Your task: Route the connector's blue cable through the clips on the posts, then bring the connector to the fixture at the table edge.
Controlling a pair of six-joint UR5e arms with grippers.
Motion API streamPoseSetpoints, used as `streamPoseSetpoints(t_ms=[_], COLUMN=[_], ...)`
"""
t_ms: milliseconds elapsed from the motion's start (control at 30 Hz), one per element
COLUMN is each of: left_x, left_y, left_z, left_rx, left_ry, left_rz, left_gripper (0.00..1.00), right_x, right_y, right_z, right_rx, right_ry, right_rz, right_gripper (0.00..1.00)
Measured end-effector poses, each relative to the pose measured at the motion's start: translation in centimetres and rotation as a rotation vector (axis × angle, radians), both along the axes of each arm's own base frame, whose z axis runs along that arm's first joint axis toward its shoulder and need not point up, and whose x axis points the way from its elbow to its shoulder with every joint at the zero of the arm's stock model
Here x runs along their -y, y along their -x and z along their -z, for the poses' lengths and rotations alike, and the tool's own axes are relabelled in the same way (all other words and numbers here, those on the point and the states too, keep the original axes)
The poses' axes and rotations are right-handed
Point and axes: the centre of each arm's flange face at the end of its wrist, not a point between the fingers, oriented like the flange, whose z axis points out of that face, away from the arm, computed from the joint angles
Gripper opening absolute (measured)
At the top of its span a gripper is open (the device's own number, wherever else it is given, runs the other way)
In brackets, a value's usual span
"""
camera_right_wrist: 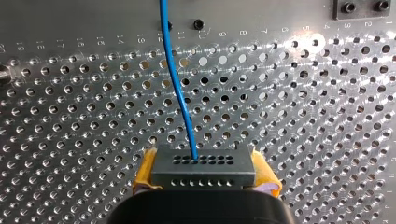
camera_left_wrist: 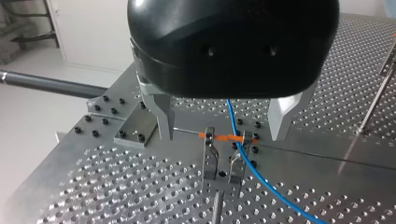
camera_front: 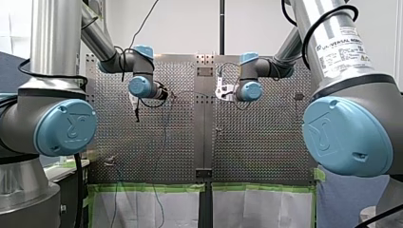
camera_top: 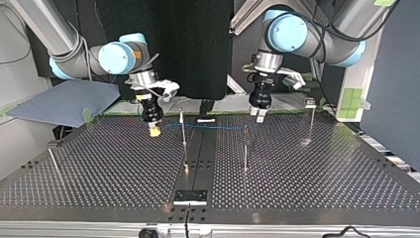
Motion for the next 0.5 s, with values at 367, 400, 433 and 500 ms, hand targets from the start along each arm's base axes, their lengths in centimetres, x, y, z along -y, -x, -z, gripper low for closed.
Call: streamPoseSetpoints(t_ms=[367, 400, 433, 500], left_x=[0.94, 1.00, 1.05, 1.11], left_y=[0.46, 0.49, 0.53, 0.59], left_z=[-0.03, -0.04, -0.03, -0.02], left_rx=[0.017, 0.018, 0.018, 0.017], left_ry=[-0.094, -0.102, -0.111, -0.121], left_rz=[0.023, 0.023, 0.024, 0.024], left_gripper=[1.00, 1.00, 1.00, 1.00], right_x=[-0.02, -0.03, -0.04, -0.04], right_y=[-0.10, -0.11, -0.13, -0.14], right_z=[-0.04, -0.04, -0.04, -0.04], right_rx=[0.003, 0.003, 0.003, 0.003], right_ry=[0.003, 0.003, 0.003, 0.003], right_rz=[-0.009, -0.010, -0.012, -0.013], right_gripper=[0.00, 0.00, 0.00, 0.00])
